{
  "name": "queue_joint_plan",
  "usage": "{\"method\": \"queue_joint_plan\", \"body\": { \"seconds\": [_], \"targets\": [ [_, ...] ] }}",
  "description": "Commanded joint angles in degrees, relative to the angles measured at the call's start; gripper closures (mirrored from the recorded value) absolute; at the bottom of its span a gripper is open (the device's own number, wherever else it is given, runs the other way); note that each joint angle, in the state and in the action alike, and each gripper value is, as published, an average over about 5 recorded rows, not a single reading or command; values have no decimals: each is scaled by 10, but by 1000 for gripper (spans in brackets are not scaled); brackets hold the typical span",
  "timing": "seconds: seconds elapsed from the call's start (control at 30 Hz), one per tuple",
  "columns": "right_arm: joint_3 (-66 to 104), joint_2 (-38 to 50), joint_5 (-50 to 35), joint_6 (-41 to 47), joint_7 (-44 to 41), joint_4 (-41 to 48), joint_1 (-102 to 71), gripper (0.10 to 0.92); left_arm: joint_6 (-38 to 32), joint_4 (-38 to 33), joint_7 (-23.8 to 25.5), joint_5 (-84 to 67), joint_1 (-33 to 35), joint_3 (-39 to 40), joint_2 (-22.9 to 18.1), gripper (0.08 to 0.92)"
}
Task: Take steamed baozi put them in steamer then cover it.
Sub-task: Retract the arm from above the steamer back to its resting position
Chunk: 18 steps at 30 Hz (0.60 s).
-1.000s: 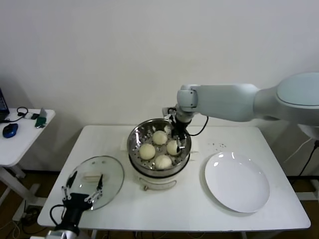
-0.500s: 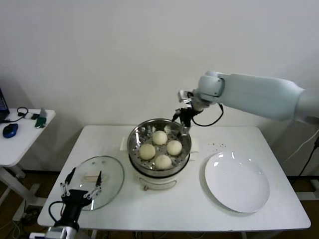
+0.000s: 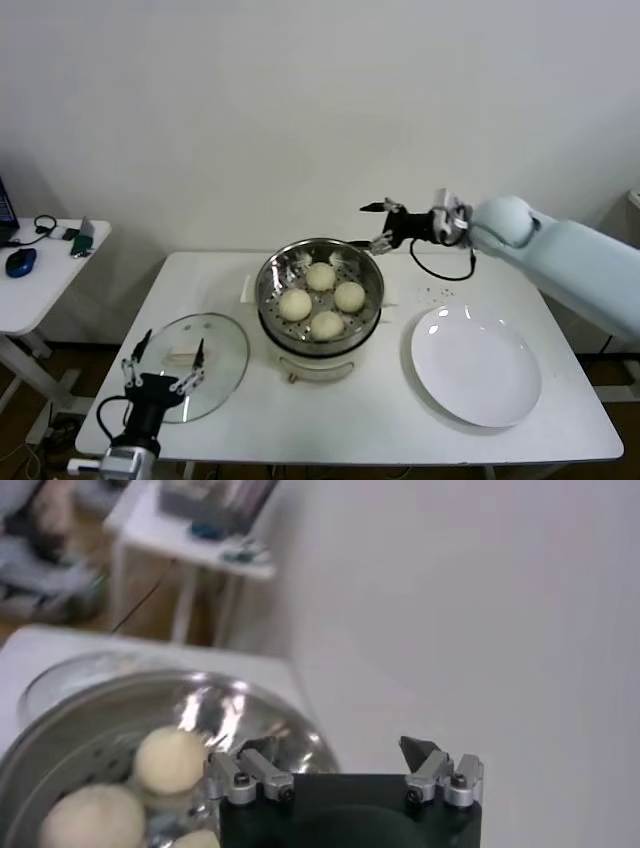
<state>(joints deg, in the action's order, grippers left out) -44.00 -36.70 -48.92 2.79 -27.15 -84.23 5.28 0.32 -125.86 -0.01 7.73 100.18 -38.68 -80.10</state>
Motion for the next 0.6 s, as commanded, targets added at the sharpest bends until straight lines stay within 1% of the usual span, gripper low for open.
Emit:
{"method": "queue_joint_plan", "body": {
  "seconds": [0.03,0.2,0.33,0.47,0.6],
  "targets": [
    [445,67,9,-86,133,-68,-432,203,16,4,-10,244,-2,2,8,177],
    [624,-18,40,-83,162,-89,-599,203,42,2,-19,428,8,1,14,177],
    [714,-93,70,-78,189,-110,-692,203,62,9,-17,569,19,9,23,177],
    [773,-154,101,-73,207,-132,-755,203,88,38,-19,671,17,31,35,177],
    [810,-193,121,-74,212,-147,-807,203,106,84,-30,731,-5,61,46,177]
  ]
}}
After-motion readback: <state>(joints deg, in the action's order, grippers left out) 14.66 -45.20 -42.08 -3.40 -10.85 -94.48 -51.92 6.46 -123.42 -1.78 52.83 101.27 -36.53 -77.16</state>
